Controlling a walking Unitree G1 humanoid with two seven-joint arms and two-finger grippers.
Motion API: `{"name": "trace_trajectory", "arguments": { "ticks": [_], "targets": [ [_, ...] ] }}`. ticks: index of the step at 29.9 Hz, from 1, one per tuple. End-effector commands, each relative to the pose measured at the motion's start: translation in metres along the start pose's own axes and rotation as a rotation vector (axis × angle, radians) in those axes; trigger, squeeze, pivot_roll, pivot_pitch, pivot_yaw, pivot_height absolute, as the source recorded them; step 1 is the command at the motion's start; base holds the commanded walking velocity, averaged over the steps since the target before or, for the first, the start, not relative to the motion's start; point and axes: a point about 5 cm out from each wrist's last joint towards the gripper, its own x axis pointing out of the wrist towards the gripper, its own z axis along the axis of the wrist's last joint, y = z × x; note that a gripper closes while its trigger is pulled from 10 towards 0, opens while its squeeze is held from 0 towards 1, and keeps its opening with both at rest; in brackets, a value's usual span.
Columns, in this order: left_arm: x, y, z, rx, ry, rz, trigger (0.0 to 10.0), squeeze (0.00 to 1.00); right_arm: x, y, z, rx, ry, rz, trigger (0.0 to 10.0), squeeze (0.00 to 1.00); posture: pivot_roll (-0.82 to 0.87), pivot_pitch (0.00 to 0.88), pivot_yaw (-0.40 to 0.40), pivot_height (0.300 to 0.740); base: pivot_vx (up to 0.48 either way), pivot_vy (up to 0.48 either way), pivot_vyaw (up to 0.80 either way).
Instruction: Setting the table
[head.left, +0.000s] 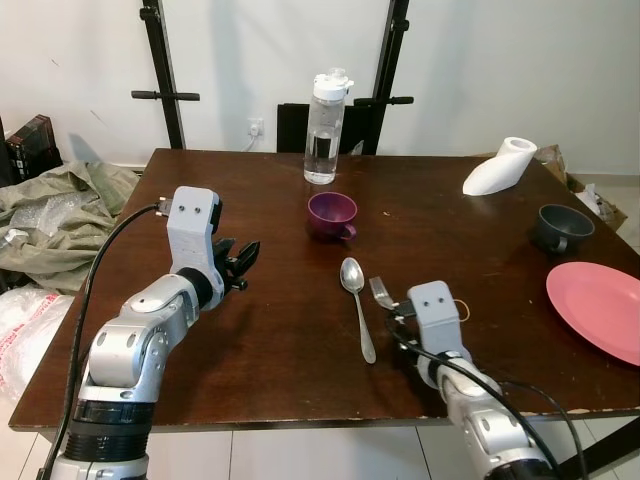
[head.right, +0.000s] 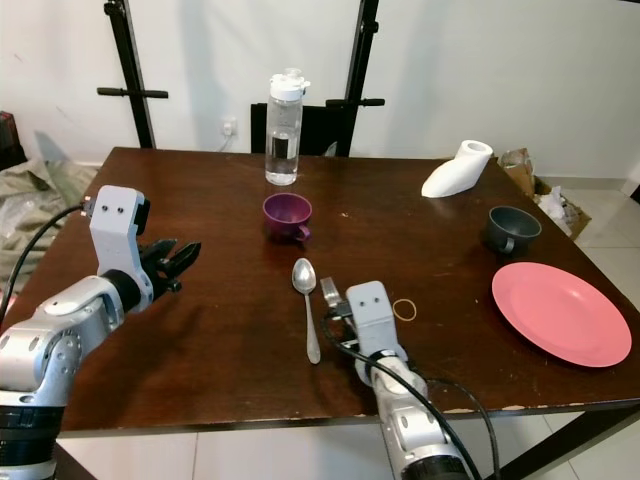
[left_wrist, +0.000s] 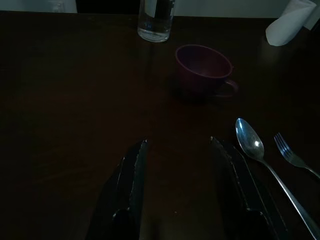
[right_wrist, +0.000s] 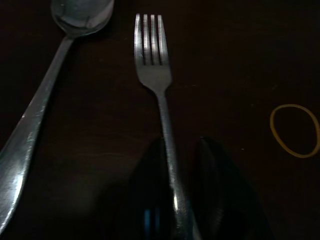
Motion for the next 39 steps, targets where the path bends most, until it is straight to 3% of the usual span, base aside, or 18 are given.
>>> {"name": "trace_trajectory", "arguments": {
  "ticks": [1,11,17,21,23,31,39],
  "targets": [
    [0.000,-0.002,-0.003,0.000,0.014,-0.003,10.0,0.00,-0.008,0.004,-0.052,-0.003,0.210,0.027,0.0,0.00,0.07,0.117,0.029,0.740,0.000,0.000,0.00],
    [0.001,-0.001,-0.003,0.001,0.015,-0.004,10.0,0.00,-0.012,0.019,-0.054,-0.007,0.190,0.125,0.0,0.00,0.06,0.119,0.036,0.740,0.000,0.000,0.00],
    [0.001,-0.001,-0.003,0.000,0.016,-0.004,10.0,0.00,-0.013,0.020,-0.050,0.006,0.166,0.132,0.0,0.00,0.06,0.118,0.037,0.740,0.000,0.000,0.00],
    [0.001,-0.003,-0.004,0.000,0.018,-0.008,10.0,0.00,-0.013,0.017,-0.032,0.058,0.080,0.125,0.0,0.00,0.06,0.118,0.039,0.740,0.000,0.000,0.00],
    [0.002,-0.003,-0.005,0.000,0.021,-0.010,10.0,0.00,-0.016,0.009,0.008,0.123,-0.098,0.104,0.0,0.00,0.06,0.118,0.039,0.740,0.000,0.000,0.00],
    [0.002,-0.003,-0.005,0.001,0.021,-0.015,10.0,0.00,-0.033,-0.003,0.069,0.166,-0.328,0.085,0.0,0.00,0.05,0.118,0.046,0.740,0.000,0.000,0.00],
    [0.002,-0.004,-0.006,0.000,0.023,-0.017,10.0,0.00,-0.041,-0.004,0.074,0.135,-0.377,0.057,0.0,0.00,0.05,0.115,0.046,0.740,0.000,0.000,0.00]
  ]
}}
